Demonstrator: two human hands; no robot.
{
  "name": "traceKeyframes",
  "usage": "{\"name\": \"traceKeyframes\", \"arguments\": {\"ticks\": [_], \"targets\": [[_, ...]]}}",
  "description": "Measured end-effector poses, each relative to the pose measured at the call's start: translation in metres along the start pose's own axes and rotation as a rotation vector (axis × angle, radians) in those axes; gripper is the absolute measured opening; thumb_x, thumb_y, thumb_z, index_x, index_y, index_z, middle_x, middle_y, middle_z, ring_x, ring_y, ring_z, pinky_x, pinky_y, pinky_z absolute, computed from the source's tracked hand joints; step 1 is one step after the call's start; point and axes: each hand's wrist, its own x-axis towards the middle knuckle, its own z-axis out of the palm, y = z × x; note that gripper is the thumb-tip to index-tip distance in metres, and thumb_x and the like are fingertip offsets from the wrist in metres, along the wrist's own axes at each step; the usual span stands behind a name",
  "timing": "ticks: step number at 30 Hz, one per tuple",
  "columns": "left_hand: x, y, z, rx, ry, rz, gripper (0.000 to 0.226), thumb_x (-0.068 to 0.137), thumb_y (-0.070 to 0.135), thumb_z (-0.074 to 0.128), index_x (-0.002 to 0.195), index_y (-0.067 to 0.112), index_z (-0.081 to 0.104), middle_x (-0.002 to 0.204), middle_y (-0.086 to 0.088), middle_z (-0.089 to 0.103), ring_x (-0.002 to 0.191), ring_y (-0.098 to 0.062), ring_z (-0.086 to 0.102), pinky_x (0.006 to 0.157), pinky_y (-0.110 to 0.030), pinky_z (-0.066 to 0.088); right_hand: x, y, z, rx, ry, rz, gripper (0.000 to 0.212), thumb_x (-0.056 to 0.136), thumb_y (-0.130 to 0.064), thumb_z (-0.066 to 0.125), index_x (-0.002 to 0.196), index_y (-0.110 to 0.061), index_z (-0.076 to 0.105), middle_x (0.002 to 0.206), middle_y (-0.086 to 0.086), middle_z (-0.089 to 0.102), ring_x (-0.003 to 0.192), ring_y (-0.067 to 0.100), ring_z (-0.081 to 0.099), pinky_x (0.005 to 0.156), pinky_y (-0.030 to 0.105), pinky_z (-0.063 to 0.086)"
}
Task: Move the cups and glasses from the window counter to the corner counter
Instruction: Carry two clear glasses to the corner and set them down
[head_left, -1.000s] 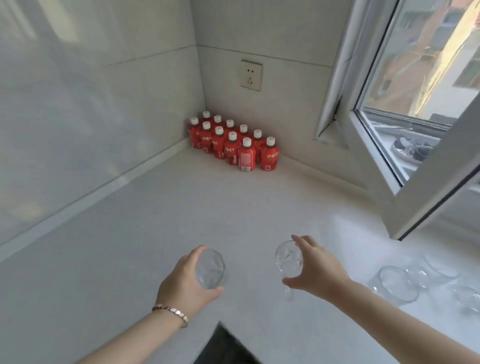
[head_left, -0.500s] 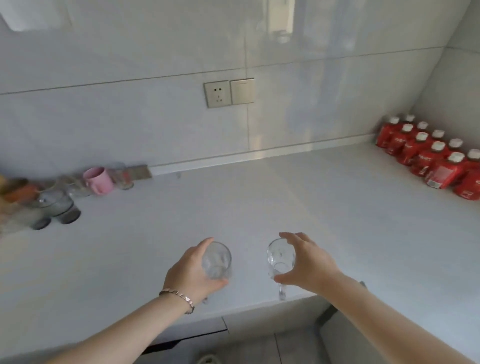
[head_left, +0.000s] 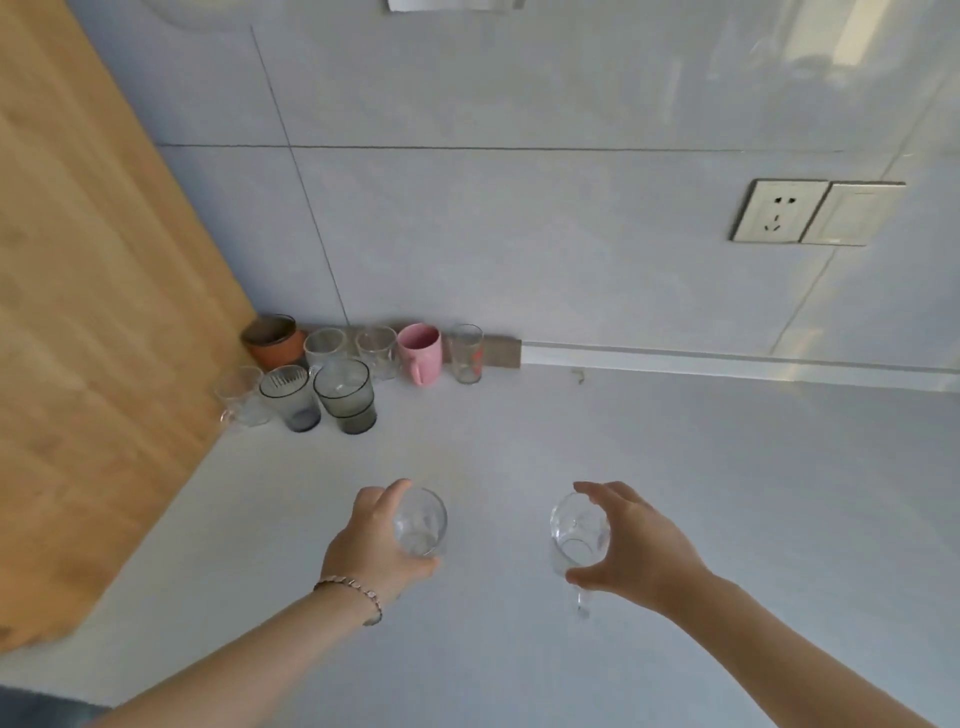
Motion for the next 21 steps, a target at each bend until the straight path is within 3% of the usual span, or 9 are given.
{"name": "traceKeyframes", "arguments": {"ticks": [7,14,21], "targets": [[0.144,-0.018,-0.034,0.051,-0.012,0.07,0.081,0.067,0.024,0.078,0.137,0.017,0.037,0.142,-0.003,0.036,0.125,-0.027,0.044,0.095,-0.04,0.048,0.091,-0.054,0.02,0.035,0.035,0.061,0.089,0.065,-0.037,0.077,0.141,-0.033,0.031,0.139,-0.014,0.04,0.118,0.01,0.051,0.084,0.021,0.043],[0.235,-0.003,-0.033,0.193,-0.071,0.118,0.073,0.07,0.026,0.076,0.131,0.007,0.038,0.135,-0.012,0.04,0.12,-0.033,0.047,0.096,-0.039,0.044,0.132,-0.056,0.036,0.045,-0.006,0.137,0.088,0.065,-0.039,0.076,0.14,-0.036,0.031,0.137,-0.017,0.04,0.115,0.008,0.053,0.078,0.018,0.041],[0.257,-0.012,-0.017,0.278,-0.137,0.143,0.073,0.076,0.032,0.071,0.134,0.009,0.033,0.133,-0.011,0.041,0.118,-0.03,0.051,0.092,-0.036,0.045,0.178,-0.06,0.046,0.056,-0.009,0.182,0.088,0.066,-0.036,0.077,0.141,-0.033,0.031,0.138,-0.013,0.04,0.116,0.011,0.053,0.089,0.022,0.045]]}}
